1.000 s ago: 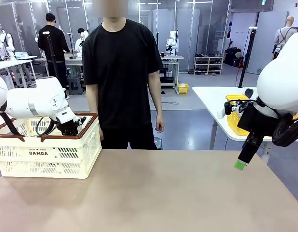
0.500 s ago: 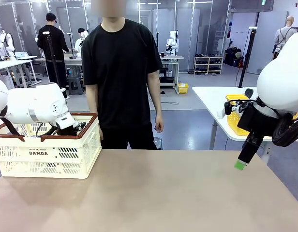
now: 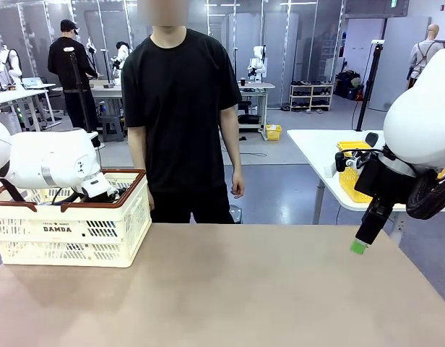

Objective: Place the drinks into the Shopping basket.
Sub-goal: Pick up one drink and place it into the Shopping basket.

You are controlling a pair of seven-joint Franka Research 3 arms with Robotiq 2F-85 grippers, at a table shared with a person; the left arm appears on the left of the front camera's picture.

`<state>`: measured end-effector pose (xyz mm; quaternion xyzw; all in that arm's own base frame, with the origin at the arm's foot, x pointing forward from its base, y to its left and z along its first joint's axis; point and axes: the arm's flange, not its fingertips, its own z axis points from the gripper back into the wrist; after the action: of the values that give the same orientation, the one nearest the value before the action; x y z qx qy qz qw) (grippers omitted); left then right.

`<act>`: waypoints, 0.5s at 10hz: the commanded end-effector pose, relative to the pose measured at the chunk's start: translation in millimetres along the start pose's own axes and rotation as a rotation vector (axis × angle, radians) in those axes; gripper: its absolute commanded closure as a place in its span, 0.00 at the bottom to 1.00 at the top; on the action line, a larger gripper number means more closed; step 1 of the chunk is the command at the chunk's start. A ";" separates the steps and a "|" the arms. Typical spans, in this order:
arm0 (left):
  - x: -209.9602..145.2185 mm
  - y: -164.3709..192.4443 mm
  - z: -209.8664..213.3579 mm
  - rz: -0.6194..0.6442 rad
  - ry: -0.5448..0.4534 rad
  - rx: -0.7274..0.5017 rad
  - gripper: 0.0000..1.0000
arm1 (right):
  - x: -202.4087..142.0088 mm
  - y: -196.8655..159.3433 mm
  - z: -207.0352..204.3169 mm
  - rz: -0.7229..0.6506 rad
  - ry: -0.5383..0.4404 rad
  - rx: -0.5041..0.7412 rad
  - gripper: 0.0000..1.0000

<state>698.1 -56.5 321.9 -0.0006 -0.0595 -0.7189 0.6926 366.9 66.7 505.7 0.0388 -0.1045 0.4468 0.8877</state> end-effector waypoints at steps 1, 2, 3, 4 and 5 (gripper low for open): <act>-5.4 -7.7 1.9 0.011 0.009 0.017 0.43 | -0.3 0.0 0.7 0.000 0.008 -0.004 0.00; -6.0 -8.1 0.7 0.009 0.011 0.015 0.43 | -0.3 0.0 0.7 0.000 0.008 -0.004 0.00; -7.4 -9.0 -0.9 0.012 0.002 0.013 0.43 | -0.3 0.0 0.7 0.000 0.008 -0.004 0.00; -7.1 -9.8 -2.0 0.012 -0.001 0.007 0.43 | -0.3 0.0 0.7 0.000 0.008 -0.004 0.00; -6.9 -10.1 -1.3 0.016 -0.003 0.002 0.40 | -0.3 0.0 0.7 0.000 0.008 -0.004 0.00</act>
<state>696.8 -52.4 318.9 -0.0024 -0.0569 -0.7170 0.6947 366.9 66.7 505.7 0.0388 -0.1045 0.4468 0.8877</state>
